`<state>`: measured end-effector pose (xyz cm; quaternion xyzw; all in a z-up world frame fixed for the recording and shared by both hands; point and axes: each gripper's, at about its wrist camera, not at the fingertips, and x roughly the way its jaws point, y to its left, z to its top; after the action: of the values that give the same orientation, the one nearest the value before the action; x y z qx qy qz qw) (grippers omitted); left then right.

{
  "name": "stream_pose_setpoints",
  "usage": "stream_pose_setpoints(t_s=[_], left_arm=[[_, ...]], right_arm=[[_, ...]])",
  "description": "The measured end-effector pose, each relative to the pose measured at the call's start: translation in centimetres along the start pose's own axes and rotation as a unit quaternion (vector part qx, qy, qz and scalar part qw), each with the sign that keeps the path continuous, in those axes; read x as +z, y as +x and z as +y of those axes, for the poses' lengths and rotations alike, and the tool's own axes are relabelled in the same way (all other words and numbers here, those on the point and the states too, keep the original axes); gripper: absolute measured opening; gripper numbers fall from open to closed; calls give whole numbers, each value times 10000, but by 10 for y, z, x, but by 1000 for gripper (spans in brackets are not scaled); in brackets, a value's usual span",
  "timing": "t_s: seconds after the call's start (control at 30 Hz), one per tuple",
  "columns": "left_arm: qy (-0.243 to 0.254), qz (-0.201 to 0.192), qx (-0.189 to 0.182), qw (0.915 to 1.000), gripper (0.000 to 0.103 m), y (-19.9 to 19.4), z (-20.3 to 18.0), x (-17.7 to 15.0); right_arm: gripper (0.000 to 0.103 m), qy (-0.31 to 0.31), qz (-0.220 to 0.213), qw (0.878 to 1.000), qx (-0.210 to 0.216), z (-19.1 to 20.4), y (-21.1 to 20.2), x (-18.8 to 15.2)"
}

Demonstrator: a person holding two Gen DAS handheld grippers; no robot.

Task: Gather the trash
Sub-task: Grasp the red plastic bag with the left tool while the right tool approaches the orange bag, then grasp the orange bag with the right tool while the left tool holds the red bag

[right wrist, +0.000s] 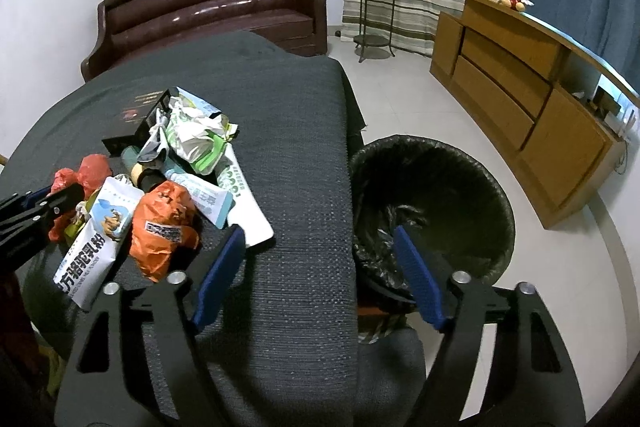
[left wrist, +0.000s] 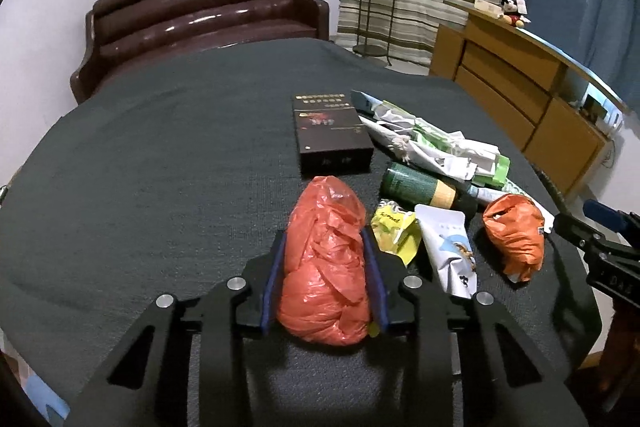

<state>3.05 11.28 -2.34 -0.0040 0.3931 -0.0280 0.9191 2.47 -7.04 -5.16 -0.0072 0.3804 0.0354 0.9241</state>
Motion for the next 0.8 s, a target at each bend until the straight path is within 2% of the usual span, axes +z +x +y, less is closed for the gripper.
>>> stream_pose_setpoints(t_s=[0.23, 0.4, 0.57, 0.8], left_arm=[[-257, -76, 180, 9995, 36, -12, 18, -2], [-411, -143, 472, 9979, 36, -19, 37, -4], [-556, -157, 598, 9965, 36, -21, 48, -7], [-618, -167, 525, 9966, 36, -20, 51, -16]], right_arm=[[71, -88, -158, 9998, 95, 12, -13, 4], [71, -171, -213, 9993, 251, 28, -19, 6], [61, -340, -104, 9981, 496, 48, -16, 5], [56, -500, -62, 9965, 664, 70, -11, 5]])
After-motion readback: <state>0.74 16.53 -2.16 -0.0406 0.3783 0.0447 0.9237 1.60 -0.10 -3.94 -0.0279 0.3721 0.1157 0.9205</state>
